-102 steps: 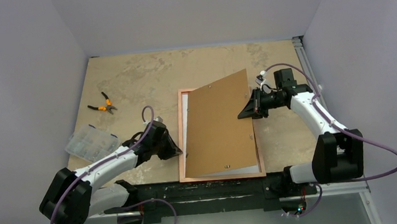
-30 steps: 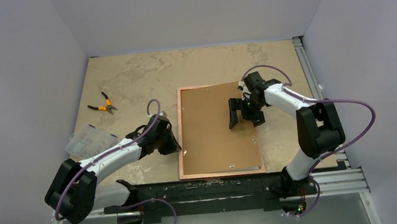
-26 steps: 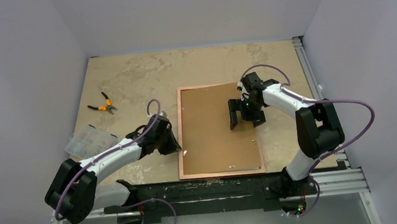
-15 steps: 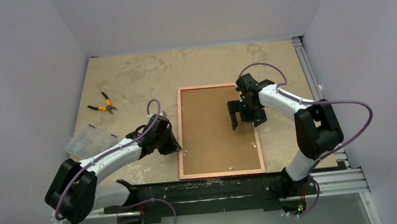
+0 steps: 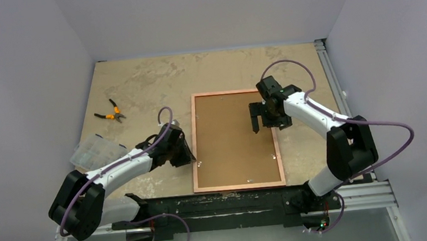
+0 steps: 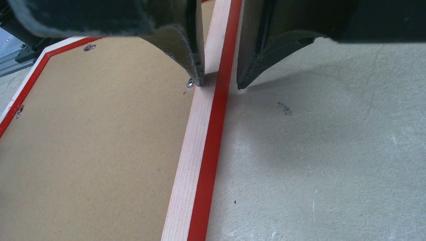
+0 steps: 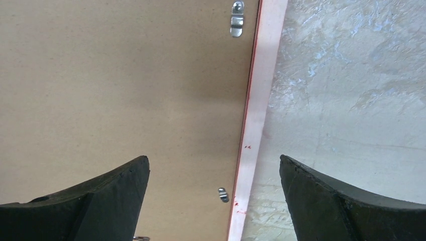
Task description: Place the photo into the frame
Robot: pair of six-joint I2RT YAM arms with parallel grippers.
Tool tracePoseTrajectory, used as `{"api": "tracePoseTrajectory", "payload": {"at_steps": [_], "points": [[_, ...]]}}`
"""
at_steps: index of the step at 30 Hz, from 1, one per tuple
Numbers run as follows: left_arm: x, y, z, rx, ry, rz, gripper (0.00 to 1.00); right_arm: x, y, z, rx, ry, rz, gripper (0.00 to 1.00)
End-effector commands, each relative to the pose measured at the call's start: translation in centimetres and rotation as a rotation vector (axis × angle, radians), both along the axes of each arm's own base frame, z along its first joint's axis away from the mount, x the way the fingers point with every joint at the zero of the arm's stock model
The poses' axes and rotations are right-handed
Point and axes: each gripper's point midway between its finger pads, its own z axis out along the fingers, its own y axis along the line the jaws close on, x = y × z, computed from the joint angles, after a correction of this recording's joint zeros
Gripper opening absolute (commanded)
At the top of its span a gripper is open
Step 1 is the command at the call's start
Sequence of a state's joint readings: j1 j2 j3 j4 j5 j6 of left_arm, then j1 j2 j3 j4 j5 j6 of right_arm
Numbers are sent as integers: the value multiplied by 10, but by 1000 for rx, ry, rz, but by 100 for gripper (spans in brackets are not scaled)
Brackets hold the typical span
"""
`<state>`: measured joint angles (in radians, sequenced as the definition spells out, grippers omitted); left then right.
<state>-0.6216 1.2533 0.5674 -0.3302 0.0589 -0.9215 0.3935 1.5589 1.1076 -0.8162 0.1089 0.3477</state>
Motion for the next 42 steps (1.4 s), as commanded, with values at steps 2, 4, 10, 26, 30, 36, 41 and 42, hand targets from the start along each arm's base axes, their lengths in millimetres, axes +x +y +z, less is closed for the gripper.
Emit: {"api": "tracePoseTrajectory", "payload": {"at_steps": [2,4,10,26,30,36,41,42], "points": [[-14,25,-22,113,48,19,37,4,13,12,90,-46,-33,99],[-15,18,-15,64,39,4,46,0,8,9,114,-43,-53,99],[-18,1,1,-50,13,-31,63,-15,-23,-6,297,7,-192,98],[3,-26,20,-222,-7,-44,75,-33,26,-41,517,163,-151,88],[14,-25,21,-221,-6,-29,75,-28,45,-42,480,162,-108,88],[30,-12,23,-141,-9,-11,75,-13,56,-47,411,139,-81,89],[26,12,14,19,14,-29,75,-16,40,-44,329,112,-71,91],[23,15,13,37,16,-38,75,-19,36,-44,311,109,-68,91]]}}
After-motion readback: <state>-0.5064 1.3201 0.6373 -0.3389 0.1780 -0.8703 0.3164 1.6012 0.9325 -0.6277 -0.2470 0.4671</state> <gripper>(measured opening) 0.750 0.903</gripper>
